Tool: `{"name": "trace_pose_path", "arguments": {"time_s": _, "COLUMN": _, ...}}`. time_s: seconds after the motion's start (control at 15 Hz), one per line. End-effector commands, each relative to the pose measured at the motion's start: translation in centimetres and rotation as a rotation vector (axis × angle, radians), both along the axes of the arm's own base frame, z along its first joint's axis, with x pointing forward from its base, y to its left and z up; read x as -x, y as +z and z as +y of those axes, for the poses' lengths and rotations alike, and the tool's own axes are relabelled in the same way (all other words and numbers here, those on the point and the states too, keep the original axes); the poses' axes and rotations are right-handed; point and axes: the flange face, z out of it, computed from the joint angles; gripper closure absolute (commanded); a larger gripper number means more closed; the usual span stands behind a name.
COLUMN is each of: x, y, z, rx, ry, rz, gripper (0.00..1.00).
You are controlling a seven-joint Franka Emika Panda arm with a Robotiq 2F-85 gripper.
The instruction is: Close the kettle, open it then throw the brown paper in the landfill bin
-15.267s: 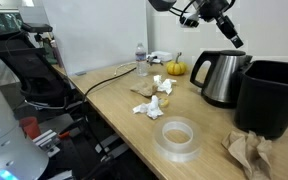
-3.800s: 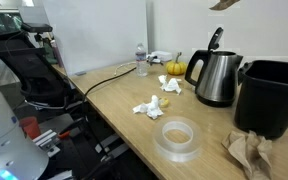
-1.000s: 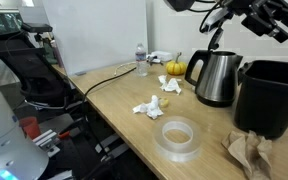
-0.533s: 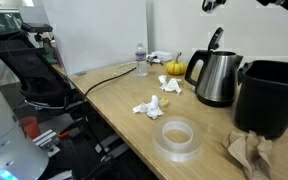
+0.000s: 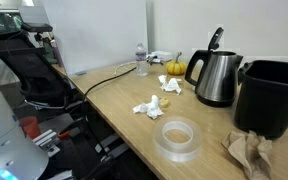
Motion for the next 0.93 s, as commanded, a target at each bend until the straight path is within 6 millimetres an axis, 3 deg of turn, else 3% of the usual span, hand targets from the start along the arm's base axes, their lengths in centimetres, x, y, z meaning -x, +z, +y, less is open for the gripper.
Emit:
{"name": "trace_pose_path", "arguments": {"time_s": 0.0, "x": 2.3, "y": 1.1, "z": 2.6, "rx": -0.118, "ry": 0.078, "rz": 0.059, "gripper": 0.00}}
{"name": "trace_pose_path", "arguments": {"time_s": 0.47, "x": 4.9, "y": 0.8, "z": 6.2, "rx": -0.320, "ry": 0.143, "rz": 0.150, "gripper": 0.00}}
{"name": "trace_pose_path", "arguments": {"time_s": 0.53, "x": 5.2, "y": 0.6, "z": 6.4, "rx": -0.355, "ry": 0.145, "rz": 0.165, "gripper": 0.00}}
{"name": "trace_pose_path", "arguments": {"time_s": 0.6, "x": 4.2, "y": 0.7, "z": 6.1, "rx": -0.310, "ry": 0.130, "rz": 0.134, "gripper": 0.00}}
{"name": "trace_pose_path", "arguments": {"time_s": 0.87, "x": 4.7, "y": 0.7, "z": 6.3, "rx": -0.338, "ry": 0.137, "rz": 0.146, "gripper": 0.00}}
